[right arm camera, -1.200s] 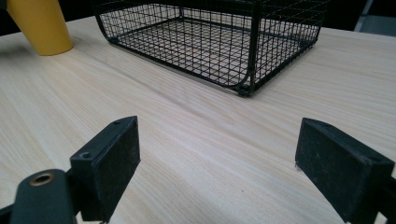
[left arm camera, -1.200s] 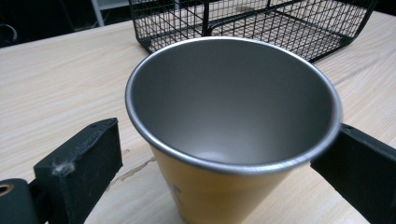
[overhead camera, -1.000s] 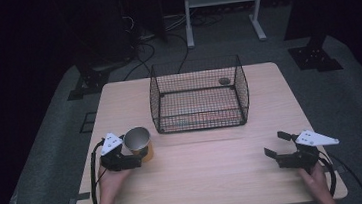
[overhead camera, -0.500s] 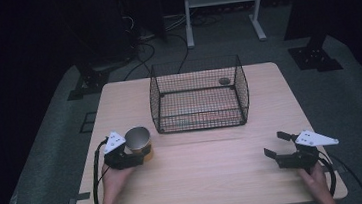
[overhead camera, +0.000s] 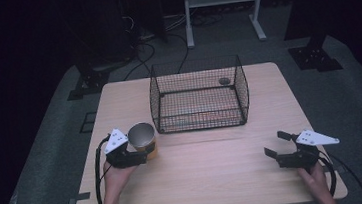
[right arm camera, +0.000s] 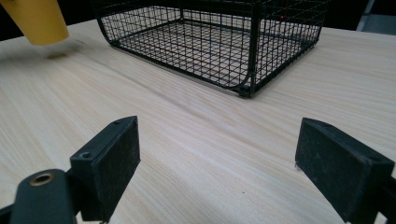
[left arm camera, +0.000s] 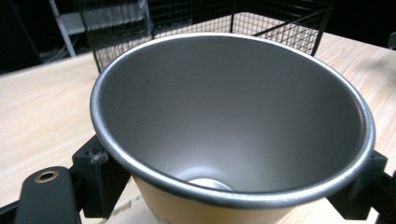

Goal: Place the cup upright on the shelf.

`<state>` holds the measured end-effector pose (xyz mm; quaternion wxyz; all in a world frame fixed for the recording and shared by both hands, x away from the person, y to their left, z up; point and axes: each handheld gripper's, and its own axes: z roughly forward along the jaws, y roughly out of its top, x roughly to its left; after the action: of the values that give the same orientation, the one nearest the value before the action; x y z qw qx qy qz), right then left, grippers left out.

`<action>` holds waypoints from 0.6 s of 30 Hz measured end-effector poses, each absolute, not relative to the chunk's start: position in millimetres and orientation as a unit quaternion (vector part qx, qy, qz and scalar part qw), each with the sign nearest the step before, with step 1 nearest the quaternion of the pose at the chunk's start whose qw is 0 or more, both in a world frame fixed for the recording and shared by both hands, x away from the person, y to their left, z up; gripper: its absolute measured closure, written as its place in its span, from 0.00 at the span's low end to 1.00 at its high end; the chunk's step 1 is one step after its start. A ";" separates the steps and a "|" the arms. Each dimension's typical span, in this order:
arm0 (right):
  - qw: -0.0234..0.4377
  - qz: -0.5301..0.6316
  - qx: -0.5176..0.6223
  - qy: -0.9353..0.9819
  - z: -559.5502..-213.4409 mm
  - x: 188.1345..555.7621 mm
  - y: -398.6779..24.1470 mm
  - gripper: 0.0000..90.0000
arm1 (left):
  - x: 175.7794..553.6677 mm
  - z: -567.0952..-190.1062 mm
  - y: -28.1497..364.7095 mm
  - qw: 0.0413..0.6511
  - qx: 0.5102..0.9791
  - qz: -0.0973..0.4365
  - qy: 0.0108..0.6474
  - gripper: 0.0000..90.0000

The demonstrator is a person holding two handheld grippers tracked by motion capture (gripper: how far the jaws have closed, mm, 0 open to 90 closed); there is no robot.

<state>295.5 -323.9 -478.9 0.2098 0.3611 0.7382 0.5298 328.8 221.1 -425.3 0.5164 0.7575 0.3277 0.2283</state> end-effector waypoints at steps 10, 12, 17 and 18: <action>0.208 0.532 0.362 0.737 -479.0 295.7 -324.3 0.14 | 323.2 -395.0 189.4 0.544 0.765 0.206 0.275 0.17; 0.208 0.533 0.361 0.736 -479.0 295.7 -324.6 0.14 | 323.8 -391.8 185.1 0.544 0.768 0.205 0.269 0.17; 0.207 0.535 0.363 0.735 -479.0 296.0 -325.2 0.14 | 331.2 -377.8 159.4 0.541 0.781 0.198 0.240 0.17; 0.207 0.535 0.363 0.735 -479.0 296.0 -325.2 0.14 | 332.8 -375.9 155.8 0.543 0.782 0.195 0.235 0.17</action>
<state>296.0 -325.2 -479.0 0.2069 0.3626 0.7347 0.5348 332.8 155.8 -375.9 0.5428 0.7824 0.2353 0.1946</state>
